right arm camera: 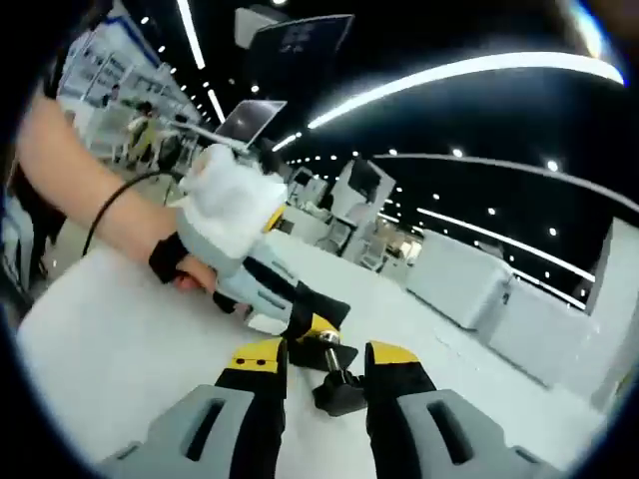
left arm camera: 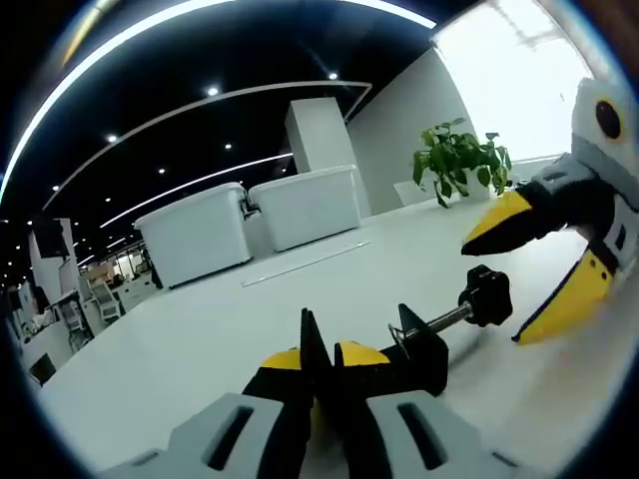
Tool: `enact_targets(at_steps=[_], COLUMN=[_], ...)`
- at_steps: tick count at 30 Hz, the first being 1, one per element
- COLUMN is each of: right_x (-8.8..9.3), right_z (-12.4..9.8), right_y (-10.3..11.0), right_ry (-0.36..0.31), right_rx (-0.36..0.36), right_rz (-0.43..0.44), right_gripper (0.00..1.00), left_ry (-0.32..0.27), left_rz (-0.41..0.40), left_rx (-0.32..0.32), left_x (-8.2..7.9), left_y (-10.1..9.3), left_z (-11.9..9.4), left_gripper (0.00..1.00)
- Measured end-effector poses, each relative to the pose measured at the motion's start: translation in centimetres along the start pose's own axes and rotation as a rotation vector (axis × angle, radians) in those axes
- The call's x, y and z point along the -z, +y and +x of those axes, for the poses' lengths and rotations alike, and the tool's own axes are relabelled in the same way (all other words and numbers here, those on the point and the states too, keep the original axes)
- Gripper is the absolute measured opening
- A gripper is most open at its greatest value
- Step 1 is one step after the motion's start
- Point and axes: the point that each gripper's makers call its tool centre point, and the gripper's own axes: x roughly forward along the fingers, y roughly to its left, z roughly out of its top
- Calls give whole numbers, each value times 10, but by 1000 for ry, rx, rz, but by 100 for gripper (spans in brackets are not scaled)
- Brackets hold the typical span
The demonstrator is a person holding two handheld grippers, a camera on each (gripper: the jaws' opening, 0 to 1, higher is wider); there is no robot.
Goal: Clamp the fixed fixture on the desktop, loosen the retaining clip, secure it to the edge of the desk, and tighten the retaining clip.
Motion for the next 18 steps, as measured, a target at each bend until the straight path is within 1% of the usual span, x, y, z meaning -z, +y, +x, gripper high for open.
enact_targets(at_steps=[2, 3, 4, 5, 7, 8, 10, 11, 12, 14, 16, 18], right_x=[4, 5, 6, 8, 13, 14, 13, 15, 17, 20, 26, 26], right_z=[-2, -3, -3, -3, 0, 1, 4, 5, 6, 8, 8, 7], right_y=[-11, -14, -20, -25, -24, -22, -17, -17, -15, -15, -18, -18], right_ry=[-5, -11, -26, -27, -14, -12, -11, 3, 17, 23, 46, 44], right_rx=[22, 30, 36, 38, 10, -3, -19, -13, -12, -10, 10, 9], right_rz=[180, 232, 306, 370, 455, 467, 450, 407, 396, 395, 389, 398], right_gripper=[30, 30, 30, 30, 29, 28, 28, 28, 28, 26, 22, 22], left_ry=[0, 0, 0, 0, 0, 0, -1, 0, 0, -1, -1, 0], left_rz=[-1, 0, -1, -1, 0, 0, 1, 1, 2, 2, 2, 3], left_rx=[1, 1, 1, 1, 1, 1, 1, 1, 1, 1, 1, 1], left_x=[0, 0, 0, 0, 0, 0, -1, -1, -1, -1, -1, 0], left_y=[0, 0, 0, 0, 1, 1, 1, 1, 1, 1, 0, 0], left_z=[0, 0, 0, 0, 1, 1, 0, 0, 0, 0, 0, 0], left_gripper=[9, 9, 9, 9, 9, 9, 9, 9, 9, 9, 9, 9])
